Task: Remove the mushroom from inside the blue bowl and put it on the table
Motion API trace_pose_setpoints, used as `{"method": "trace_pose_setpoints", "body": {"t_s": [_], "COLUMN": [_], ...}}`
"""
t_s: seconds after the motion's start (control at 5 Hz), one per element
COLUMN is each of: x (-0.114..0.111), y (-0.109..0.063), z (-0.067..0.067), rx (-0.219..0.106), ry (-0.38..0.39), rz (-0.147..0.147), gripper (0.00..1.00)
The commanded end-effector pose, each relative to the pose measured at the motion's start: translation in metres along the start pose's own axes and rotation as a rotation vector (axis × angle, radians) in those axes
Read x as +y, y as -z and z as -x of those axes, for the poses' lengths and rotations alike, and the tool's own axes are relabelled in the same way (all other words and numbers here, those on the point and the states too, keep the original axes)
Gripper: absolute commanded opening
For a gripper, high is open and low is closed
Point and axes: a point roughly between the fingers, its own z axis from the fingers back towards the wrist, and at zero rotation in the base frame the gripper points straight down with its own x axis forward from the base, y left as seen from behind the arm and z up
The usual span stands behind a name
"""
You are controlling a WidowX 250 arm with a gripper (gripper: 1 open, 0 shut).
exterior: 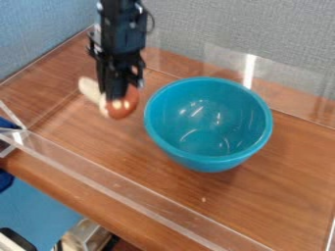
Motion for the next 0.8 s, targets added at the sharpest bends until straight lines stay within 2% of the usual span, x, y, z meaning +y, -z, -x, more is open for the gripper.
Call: {"method": "trace_pose_setpoints", "body": {"t_s": [0.0,0.2,0.4,0.6], "x": [0.011,0.023,0.03,0.037], "y": [0.011,0.036,0.047,0.039], "z": [-0.002,0.0,0.002,0.009], "rx": [0.004,0.036,0.048,0.052], "ry": [0.018,-0.003,-0.007,-0.037], "rz": [0.001,0.018,0.026,0.037], "gripper": [0.0,0.0,0.0,0.0]}}
